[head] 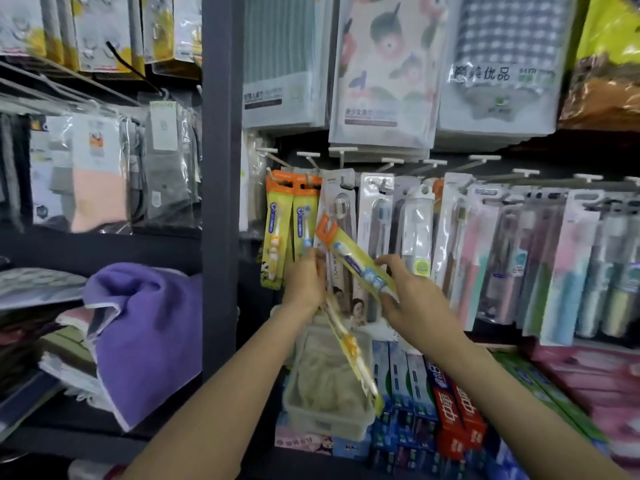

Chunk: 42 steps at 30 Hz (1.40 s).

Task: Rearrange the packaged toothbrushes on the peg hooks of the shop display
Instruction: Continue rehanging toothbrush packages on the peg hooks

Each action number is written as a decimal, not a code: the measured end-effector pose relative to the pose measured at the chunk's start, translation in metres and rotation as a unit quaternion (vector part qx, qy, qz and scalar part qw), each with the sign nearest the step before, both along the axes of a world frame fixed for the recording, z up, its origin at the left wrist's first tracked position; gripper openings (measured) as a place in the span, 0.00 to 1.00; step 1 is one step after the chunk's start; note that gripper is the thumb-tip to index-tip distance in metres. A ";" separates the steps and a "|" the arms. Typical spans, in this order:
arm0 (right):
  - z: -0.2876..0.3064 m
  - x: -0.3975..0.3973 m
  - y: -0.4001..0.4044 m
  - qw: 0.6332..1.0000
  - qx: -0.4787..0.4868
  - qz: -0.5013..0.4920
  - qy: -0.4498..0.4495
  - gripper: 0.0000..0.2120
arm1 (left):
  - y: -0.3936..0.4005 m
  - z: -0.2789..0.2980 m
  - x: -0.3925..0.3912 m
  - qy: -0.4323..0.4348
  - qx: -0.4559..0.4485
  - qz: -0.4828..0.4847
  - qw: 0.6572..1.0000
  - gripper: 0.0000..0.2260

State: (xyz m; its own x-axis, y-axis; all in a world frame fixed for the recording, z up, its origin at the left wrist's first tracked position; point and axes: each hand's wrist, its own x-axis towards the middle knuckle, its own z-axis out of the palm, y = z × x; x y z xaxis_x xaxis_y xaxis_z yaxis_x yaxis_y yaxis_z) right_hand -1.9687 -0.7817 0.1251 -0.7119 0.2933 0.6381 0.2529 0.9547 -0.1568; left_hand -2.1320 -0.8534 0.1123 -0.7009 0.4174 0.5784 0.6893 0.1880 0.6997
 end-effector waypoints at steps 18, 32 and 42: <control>0.028 -0.058 -0.042 0.960 -0.217 0.125 0.123 0.16 | -0.070 0.046 0.017 0.046 0.040 0.043 0.997 0.01; 0.013 -0.065 -0.040 0.919 -0.332 0.121 0.176 0.13 | -0.076 0.053 0.017 0.086 0.057 0.045 0.994 0.04; 0.008 -0.043 -0.049 0.844 -0.468 0.256 0.054 0.15 | -0.072 0.076 0.027 0.042 0.153 0.020 0.987 0.01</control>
